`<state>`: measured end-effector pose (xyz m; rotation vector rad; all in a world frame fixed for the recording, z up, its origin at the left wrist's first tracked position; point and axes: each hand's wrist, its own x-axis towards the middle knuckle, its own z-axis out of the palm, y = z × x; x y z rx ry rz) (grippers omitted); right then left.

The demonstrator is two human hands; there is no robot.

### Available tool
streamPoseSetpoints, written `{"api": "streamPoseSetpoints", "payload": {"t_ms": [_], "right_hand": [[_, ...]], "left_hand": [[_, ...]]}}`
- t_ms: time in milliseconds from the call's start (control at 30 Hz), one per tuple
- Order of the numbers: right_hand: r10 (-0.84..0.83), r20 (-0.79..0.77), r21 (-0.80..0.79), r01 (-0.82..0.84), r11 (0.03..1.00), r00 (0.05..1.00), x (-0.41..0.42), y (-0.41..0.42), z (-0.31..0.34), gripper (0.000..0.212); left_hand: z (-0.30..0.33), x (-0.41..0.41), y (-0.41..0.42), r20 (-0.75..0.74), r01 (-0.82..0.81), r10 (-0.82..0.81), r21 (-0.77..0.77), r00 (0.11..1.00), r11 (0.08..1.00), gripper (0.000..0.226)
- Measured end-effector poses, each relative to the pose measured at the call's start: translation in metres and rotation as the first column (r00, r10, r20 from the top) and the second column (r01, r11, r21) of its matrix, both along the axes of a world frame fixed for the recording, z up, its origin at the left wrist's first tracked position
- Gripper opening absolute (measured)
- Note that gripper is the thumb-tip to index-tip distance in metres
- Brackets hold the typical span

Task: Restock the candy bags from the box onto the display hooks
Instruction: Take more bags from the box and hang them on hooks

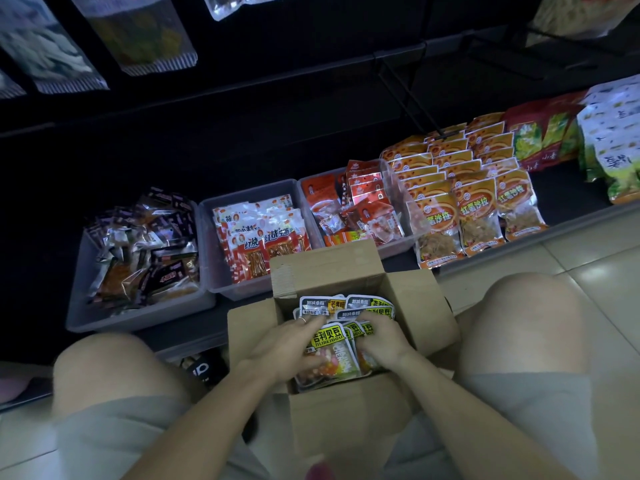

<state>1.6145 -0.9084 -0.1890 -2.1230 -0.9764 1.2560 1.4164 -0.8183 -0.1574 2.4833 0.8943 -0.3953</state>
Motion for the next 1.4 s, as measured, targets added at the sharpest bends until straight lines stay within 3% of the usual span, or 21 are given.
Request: {"api": "streamPoseSetpoints", "payload": {"t_ms": [200, 300, 367, 533, 633, 700, 800, 900, 1033, 1167, 1233, 1333, 1400], "right_hand": [[-0.249, -0.228, 0.122, 0.282, 0.952, 0.941, 0.003, 0.009, 0.018, 0.021], [-0.236, -0.408, 0.083, 0.293, 0.953, 0.882, -0.003, 0.009, 0.028, 0.02], [-0.221, -0.441, 0.036, 0.263, 0.964, 0.87, -0.005, 0.011, 0.025, 0.023], [-0.227, -0.451, -0.151, 0.177, 0.973, 0.863, -0.008, 0.009, 0.023, 0.076], [-0.162, -0.546, -0.132, 0.107, 0.986, 0.822, -0.007, 0.003, 0.025, 0.1], [-0.08, -0.528, -0.111, 0.024, 0.993, 0.845, -0.004, 0.001, 0.026, 0.109], [-0.03, -0.431, -0.086, -0.008, 0.996, 0.902, -0.006, 0.002, 0.023, 0.09], [-0.038, -0.349, -0.016, 0.034, 0.999, 0.936, -0.007, 0.001, 0.009, 0.086], [-0.038, -0.332, 0.022, 0.048, 0.999, 0.942, -0.006, 0.002, 0.008, 0.066], [-0.076, -0.377, 0.034, 0.096, 0.995, 0.923, -0.004, 0.0, 0.019, 0.031], [-0.127, -0.423, 0.054, 0.165, 0.985, 0.897, -0.002, 0.001, 0.029, 0.024], [-0.188, -0.515, 0.082, 0.266, 0.96, 0.836, 0.003, 0.006, 0.043, 0.025], [-0.219, -0.576, 0.067, 0.312, 0.948, 0.787, 0.004, 0.009, 0.056, 0.029]], "left_hand": [[0.006, 0.002, 0.0, -0.005, -0.006, 0.006, -0.008, 1.0, 1.0, 0.065], [0.006, 0.005, 0.001, -0.014, 0.022, -0.022, -0.01, 1.0, 1.0, 0.065], [0.006, 0.006, 0.002, -0.015, 0.023, -0.023, -0.02, 1.0, 1.0, 0.062], [0.006, 0.003, 0.003, 0.008, 0.006, -0.006, -0.013, 1.0, 1.0, 0.054], [0.004, 0.003, 0.002, 0.03, -0.015, 0.016, -0.012, 0.999, 1.0, 0.048], [0.001, 0.003, 0.004, 0.071, -0.048, 0.049, -0.021, 0.996, 0.999, 0.045], [-0.003, 0.002, 0.008, 0.147, -0.162, 0.173, -0.085, 0.974, 0.983, 0.046], [-0.003, 0.003, 0.008, 0.217, -0.264, 0.29, -0.138, 0.932, 0.955, 0.052], [-0.001, 0.003, 0.008, 0.304, -0.382, 0.445, -0.245, 0.843, 0.891, 0.064], [-0.002, -0.005, 0.008, 0.365, -0.473, 0.57, -0.326, 0.736, 0.819, 0.087], [-0.001, -0.01, 0.009, 0.351, -0.502, 0.663, -0.449, 0.662, 0.739, 0.103], [0.004, -0.015, 0.016, 0.253, -0.475, 0.803, -0.695, 0.541, 0.539, 0.125], [0.011, -0.016, 0.022, 0.183, -0.452, 0.83, -0.766, 0.527, 0.456, 0.132]]}}
